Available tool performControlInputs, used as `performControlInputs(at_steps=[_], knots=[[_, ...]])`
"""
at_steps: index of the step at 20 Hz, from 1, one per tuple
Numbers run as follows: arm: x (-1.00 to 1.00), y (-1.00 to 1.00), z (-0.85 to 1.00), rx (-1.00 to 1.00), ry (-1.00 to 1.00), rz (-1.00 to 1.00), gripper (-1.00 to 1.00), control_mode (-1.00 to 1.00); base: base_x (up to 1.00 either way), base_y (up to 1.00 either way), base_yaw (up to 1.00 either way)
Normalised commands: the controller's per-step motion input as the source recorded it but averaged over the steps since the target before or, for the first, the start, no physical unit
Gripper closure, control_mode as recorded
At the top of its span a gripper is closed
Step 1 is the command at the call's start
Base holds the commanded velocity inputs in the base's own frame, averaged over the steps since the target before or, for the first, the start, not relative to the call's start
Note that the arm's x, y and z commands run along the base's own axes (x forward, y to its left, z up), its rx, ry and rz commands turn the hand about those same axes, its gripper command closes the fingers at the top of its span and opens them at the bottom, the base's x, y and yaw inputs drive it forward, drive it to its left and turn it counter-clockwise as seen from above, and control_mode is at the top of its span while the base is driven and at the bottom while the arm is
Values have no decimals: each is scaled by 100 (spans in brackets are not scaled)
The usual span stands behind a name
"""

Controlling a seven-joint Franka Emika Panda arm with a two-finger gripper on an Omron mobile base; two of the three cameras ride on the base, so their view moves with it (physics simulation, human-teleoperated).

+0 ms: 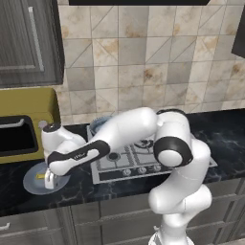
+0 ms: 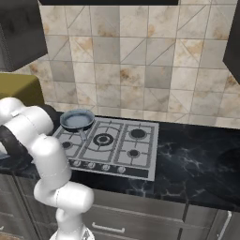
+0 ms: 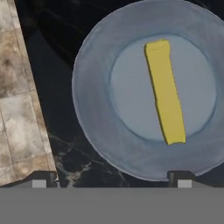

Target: Pick up the butter stick and place it in the pan. Then turn on the burner for the pan.

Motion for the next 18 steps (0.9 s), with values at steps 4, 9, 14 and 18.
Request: performControlInputs(at_steps=[4,9,14,18], knots=[[21,5,-16,0,0,0,-100,-100,0,0,0],[16,15,-15,0,0,0,-100,-100,0,0,0],[19,15,-11,0,0,0,-100,-100,0,0,0],[21,9,-5,0,0,0,-100,-100,0,0,0]])
